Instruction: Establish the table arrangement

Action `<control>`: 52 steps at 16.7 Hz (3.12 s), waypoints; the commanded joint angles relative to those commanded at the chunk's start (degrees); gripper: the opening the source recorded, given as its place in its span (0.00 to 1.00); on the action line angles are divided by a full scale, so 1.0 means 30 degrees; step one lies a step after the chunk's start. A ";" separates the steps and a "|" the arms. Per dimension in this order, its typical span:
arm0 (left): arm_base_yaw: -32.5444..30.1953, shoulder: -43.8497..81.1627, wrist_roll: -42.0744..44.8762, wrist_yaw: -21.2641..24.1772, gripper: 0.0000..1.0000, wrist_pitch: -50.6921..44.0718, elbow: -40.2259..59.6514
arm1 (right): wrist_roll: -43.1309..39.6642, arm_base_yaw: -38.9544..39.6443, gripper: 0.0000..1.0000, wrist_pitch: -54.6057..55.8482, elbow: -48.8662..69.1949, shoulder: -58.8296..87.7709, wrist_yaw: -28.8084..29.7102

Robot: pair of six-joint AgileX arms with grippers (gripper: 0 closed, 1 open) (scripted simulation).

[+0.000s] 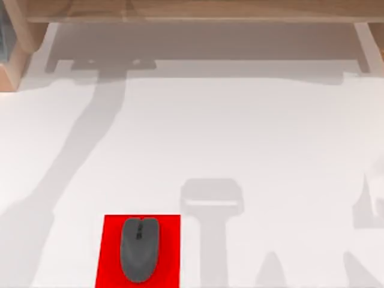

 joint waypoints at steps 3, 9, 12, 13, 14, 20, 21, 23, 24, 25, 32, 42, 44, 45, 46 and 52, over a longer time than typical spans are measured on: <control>-0.1144 0.4680 0.0023 -0.1131 1.00 -0.0173 0.4890 | 0.0000 0.0000 1.00 0.0000 0.0000 0.0000 0.0000; -0.2453 0.9565 0.0099 -0.2416 1.00 -0.0350 1.0161 | 0.0000 0.0000 1.00 0.0000 0.0000 0.0000 0.0000; -0.2504 0.9728 0.0104 -0.2465 1.00 -0.0356 1.0354 | 0.0000 0.0000 1.00 0.0000 0.0000 0.0000 0.0000; -0.2504 0.9728 0.0104 -0.2465 1.00 -0.0356 1.0354 | 0.0000 0.0000 1.00 0.0000 0.0000 0.0000 0.0000; -0.2504 0.9728 0.0104 -0.2465 1.00 -0.0356 1.0354 | 0.0000 0.0000 1.00 0.0000 0.0000 0.0000 0.0000; -0.2259 1.0785 0.0090 -0.2201 1.00 -0.0874 1.1921 | 0.0000 0.0000 1.00 0.0000 0.0000 0.0000 0.0000; -0.2199 1.1084 0.0086 -0.2141 1.00 -0.1028 1.2370 | 0.0000 0.0000 1.00 0.0000 0.0000 0.0000 0.0000; -0.2119 1.1463 0.0081 -0.2056 1.00 -0.1229 1.2946 | 0.0000 0.0000 1.00 0.0000 0.0000 0.0000 0.0000; -0.2114 1.1489 0.0081 -0.2050 1.00 -0.1242 1.2984 | 0.0000 0.0000 1.00 0.0000 0.0000 0.0000 0.0000; -0.2114 1.1489 0.0081 -0.2050 1.00 -0.1242 1.2984 | 0.0000 0.0000 1.00 0.0000 0.0000 0.0000 0.0000; -0.2114 1.1489 0.0081 -0.2050 0.62 -0.1242 1.2984 | 0.0000 0.0000 1.00 0.0000 0.0000 0.0000 0.0000; -0.2114 1.1489 0.0081 -0.2050 0.00 -0.1242 1.2984 | 0.0000 0.0000 1.00 0.0000 0.0000 0.0000 0.0000; -0.2114 1.1489 0.0081 -0.2050 0.00 -0.1242 1.2984 | 0.0000 0.0000 1.00 0.0000 0.0000 0.0000 0.0000; -0.2114 1.1489 0.0081 -0.2050 0.00 -0.1242 1.2984 | 0.0000 0.0000 1.00 0.0000 0.0000 0.0000 0.0000; -0.2114 1.1489 0.0081 -0.2050 0.00 -0.1242 1.2984 | 0.0000 0.0000 1.00 0.0000 0.0000 0.0000 0.0000; -0.2391 1.0736 0.0125 -0.2290 0.00 -0.1221 1.2282 | 0.0000 0.0000 1.00 0.0000 0.0000 0.0000 0.0000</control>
